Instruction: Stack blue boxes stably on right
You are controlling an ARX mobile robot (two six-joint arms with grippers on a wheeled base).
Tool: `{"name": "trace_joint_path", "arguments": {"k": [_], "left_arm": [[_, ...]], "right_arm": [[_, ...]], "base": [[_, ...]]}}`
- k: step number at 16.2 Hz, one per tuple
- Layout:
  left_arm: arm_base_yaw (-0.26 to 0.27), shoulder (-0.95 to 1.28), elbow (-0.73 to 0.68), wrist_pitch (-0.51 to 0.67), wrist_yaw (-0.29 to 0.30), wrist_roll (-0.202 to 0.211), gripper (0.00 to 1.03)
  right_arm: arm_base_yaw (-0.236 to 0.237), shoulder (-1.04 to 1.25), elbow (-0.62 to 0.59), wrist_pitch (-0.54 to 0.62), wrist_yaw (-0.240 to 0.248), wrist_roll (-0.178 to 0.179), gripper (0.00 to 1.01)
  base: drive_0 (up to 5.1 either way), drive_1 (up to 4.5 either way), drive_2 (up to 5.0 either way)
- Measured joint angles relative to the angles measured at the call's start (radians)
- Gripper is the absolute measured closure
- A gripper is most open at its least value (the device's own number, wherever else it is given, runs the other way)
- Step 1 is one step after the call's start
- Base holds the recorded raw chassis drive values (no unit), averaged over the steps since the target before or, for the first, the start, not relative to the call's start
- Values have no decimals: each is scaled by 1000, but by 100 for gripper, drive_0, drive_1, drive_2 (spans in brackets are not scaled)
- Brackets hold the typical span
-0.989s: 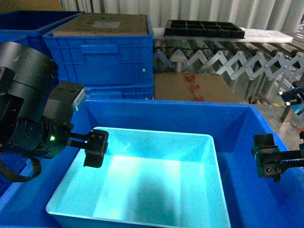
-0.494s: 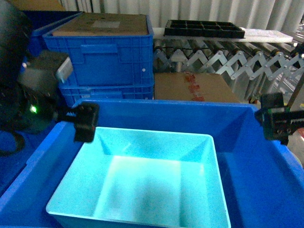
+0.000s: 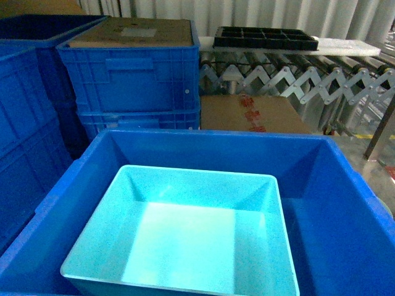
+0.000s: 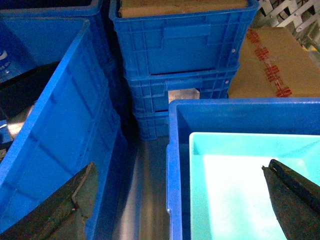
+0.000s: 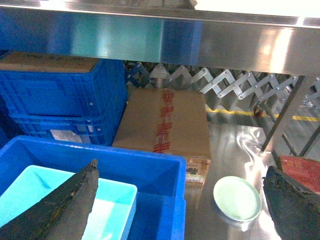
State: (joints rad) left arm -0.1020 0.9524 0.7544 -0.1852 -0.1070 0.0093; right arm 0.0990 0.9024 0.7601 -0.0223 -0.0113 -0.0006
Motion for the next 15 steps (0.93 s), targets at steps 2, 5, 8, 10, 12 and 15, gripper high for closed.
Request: {"name": "trace_joint_path", "arguments": {"k": [2, 5, 8, 10, 12, 15], "left_arm": [[-23, -98, -12, -26, -32, -4, 5], [-25, -49, -10, 26, -18, -13, 5], [-22, -54, -10, 32, -15, -24, 5], [-2, -144, -208, 412, 1, -20, 27], [21, -217, -356, 534, 23, -20, 53], [107, -303, -494, 562, 96, -21, 89]], "right_arm": [[27, -127, -34, -58, 24, 0, 3], [24, -69, -10, -31, 60, 1, 3], [24, -110, -70, 130, 113, 0, 16], [-6, -213, -250, 234, 109, 0, 41], [-72, -267, -386, 270, 27, 0, 67], [-98, -361, -501, 312, 14, 0, 99]], "base": [[0, 0, 0], [0, 0, 0], [0, 0, 0], [0, 0, 0], [0, 0, 0], [0, 0, 0]]}}
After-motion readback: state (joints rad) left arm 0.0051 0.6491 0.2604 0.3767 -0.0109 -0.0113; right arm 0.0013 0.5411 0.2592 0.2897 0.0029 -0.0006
